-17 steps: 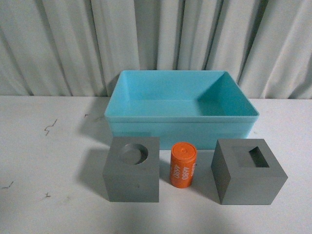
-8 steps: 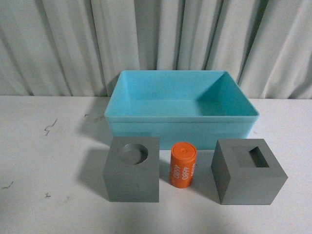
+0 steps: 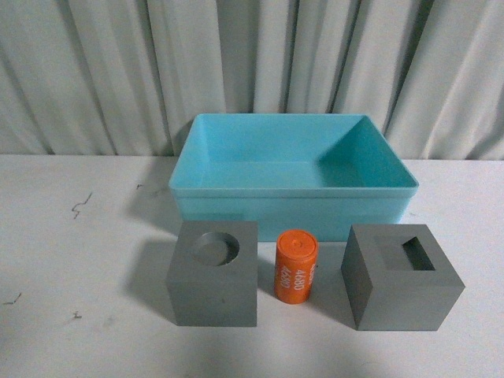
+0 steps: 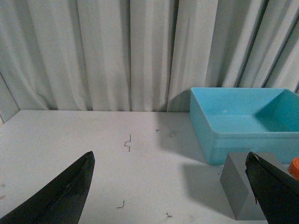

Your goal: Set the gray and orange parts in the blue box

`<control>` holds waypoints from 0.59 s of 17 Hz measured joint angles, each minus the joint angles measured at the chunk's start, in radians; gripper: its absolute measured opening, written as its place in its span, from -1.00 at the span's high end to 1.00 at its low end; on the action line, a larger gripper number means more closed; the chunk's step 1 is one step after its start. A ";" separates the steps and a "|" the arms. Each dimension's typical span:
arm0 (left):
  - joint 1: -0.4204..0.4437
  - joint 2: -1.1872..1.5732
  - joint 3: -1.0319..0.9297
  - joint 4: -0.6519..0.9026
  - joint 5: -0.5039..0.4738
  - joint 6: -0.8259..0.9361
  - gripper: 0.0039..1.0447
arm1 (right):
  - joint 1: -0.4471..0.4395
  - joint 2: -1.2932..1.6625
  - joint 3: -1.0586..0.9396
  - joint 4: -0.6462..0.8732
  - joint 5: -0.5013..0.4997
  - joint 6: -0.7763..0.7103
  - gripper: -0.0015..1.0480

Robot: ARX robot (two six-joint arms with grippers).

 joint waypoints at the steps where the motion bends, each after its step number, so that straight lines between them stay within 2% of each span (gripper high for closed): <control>1: 0.000 0.000 0.000 0.000 0.000 0.000 -0.88 | 0.000 0.000 0.000 0.000 0.000 0.000 -0.87; 10: 0.000 0.000 0.000 0.000 0.000 0.000 -0.88 | 0.000 0.000 0.000 0.000 0.000 0.000 -0.87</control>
